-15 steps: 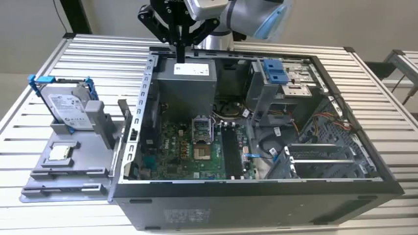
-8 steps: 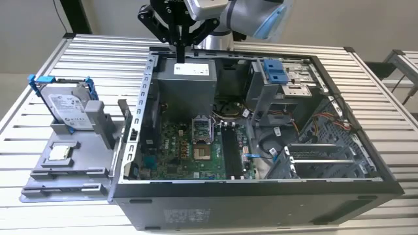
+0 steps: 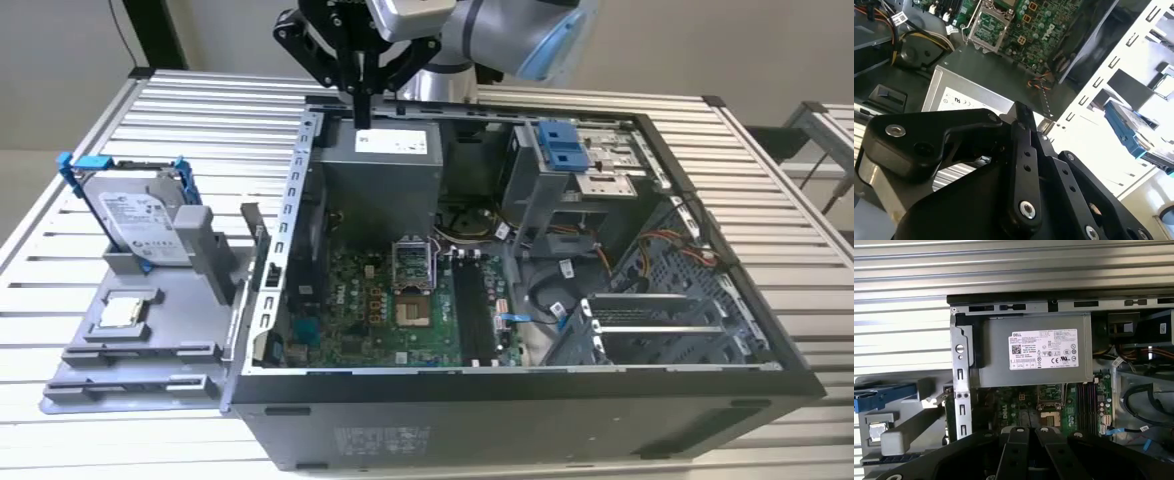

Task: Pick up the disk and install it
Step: 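Reach for the disk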

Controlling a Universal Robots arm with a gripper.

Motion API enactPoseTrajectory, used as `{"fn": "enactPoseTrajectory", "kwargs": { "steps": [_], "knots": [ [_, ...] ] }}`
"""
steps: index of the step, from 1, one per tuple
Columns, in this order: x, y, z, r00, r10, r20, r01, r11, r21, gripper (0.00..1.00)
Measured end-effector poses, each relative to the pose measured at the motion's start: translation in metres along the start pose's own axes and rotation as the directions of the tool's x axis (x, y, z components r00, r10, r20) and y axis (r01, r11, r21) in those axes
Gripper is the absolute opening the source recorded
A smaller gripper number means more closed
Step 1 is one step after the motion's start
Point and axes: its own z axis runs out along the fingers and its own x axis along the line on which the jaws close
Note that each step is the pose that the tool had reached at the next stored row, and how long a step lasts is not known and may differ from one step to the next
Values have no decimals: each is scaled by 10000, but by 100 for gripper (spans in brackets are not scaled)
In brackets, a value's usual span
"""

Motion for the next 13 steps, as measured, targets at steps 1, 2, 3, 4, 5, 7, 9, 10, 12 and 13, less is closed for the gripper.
{"fn": "enactPoseTrajectory", "kwargs": {
  "steps": [1, 2, 3, 4, 5, 7, 9, 10, 12, 13],
  "knots": [
    [13, -1, 0, 10000, 1, 0, -1, 10000, 0, 0],
    [24, -1, 0, 10000, 1, 0, -1, 10000, 0, 0],
    [35, -2, 0, 10000, 1, 0, -1, 10000, -1, 0],
    [46, -3, -1, 10000, 1, 0, -1, 10000, -1, 0],
    [59, -4, -1, 10000, 0, 0, 0, 10000, 0, 0],
    [86, -6, -2, 10000, 1, 0, -1, 10000, 0, 0],
    [119, -8, -2, 10000, 1, 1, -1, 10000, -1, 0],
    [133, -9, -3, 10000, 0, 0, 0, 10000, -1, 0],
    [161, -11, -3, 10000, 0, 0, 0, 10000, 0, 0],
    [174, -12, -3, 10000, 1, 0, -1, 10000, -1, 0]
  ]
}}
